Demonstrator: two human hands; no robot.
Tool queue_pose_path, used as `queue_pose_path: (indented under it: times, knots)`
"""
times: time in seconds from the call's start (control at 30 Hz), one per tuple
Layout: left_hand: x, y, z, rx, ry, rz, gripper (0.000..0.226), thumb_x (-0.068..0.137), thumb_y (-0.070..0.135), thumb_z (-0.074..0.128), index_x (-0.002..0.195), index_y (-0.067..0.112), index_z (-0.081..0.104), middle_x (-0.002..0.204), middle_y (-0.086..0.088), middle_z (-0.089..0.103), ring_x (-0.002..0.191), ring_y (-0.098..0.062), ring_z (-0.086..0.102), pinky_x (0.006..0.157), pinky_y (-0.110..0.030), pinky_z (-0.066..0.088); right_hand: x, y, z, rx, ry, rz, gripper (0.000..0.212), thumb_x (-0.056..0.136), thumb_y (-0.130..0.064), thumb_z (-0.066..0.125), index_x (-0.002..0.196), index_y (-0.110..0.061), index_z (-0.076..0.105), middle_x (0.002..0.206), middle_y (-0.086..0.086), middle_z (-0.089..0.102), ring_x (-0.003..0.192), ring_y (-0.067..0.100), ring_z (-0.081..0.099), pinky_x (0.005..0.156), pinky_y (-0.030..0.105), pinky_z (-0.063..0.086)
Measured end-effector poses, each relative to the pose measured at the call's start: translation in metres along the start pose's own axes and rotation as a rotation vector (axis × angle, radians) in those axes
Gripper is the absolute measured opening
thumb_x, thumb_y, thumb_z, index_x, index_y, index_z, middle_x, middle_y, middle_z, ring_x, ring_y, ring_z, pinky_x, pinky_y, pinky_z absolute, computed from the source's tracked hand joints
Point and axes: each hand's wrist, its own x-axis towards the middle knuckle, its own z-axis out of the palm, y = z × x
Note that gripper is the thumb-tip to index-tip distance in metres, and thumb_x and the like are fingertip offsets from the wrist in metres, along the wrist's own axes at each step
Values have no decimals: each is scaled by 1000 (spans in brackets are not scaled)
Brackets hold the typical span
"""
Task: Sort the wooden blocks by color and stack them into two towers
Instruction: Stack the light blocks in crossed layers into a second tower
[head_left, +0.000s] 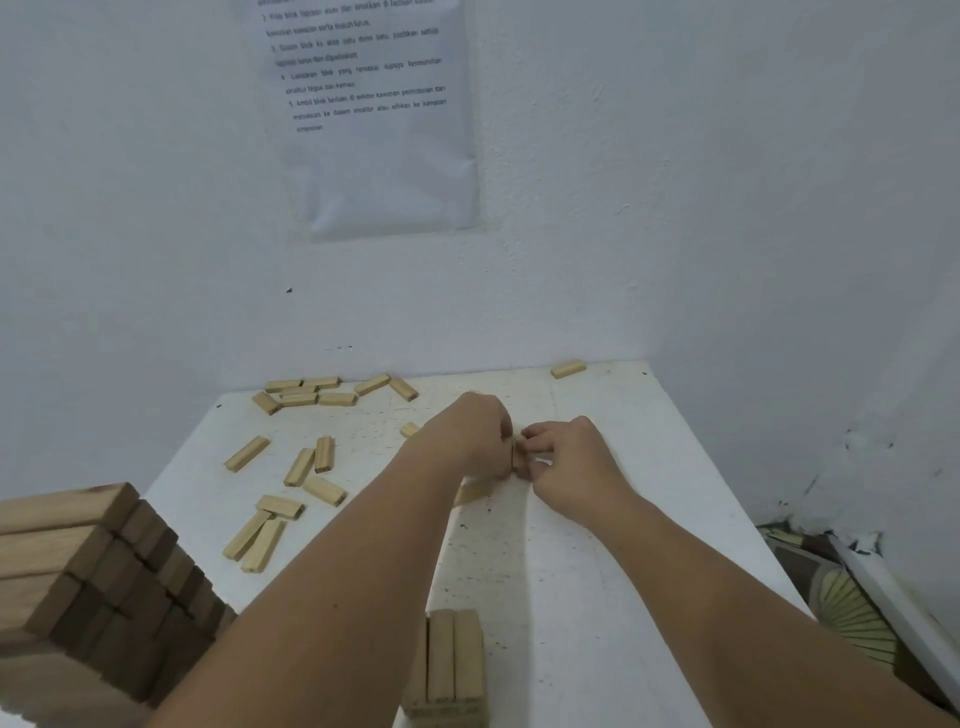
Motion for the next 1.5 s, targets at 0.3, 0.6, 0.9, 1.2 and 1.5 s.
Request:
queue_pose_path:
  times: [0.3,0.6,0.9,1.2,1.5]
  knots:
    - [-52,102,26,154,-38,201,34,90,27,74,69,12,51,72,-3,51,67,-19,52,63,-30,46,-91,33,-71,-53,33,203,23,80,-6,74,90,-24,84,105,-21,75,113,31,60,96,36,54]
    - [-161,119,86,59,28,295,16,96,21,62,90,7,65,97,-6,54,86,-22,57,72,-29,42,-226,3,-93,-29,-6,252,29,83,-3,75,101,-24,82,122,-6,73,124,31,56,108,40,49]
    - [-275,48,111,-116,164,258,5,90,16,67,86,14,66,97,-3,59,88,-21,59,74,-31,46,-286,-64,-51,-27,-145,264,26,89,0,70,109,-13,80,137,0,64,124,13,60,84,-8,31]
    - [-329,-15,134,-281,421,134,18,95,28,55,95,25,73,93,10,68,92,-13,55,78,-29,48,-300,-115,-10,-1,-225,233,30,86,-11,75,110,-29,80,129,-23,65,117,2,60,85,-8,28]
    - [-332,-28,134,-402,368,103,59,87,41,77,140,27,56,133,9,60,124,-11,49,102,-21,35,-303,-125,-13,28,-225,248,47,88,-20,77,129,-42,67,136,-35,49,120,2,50,117,36,31]
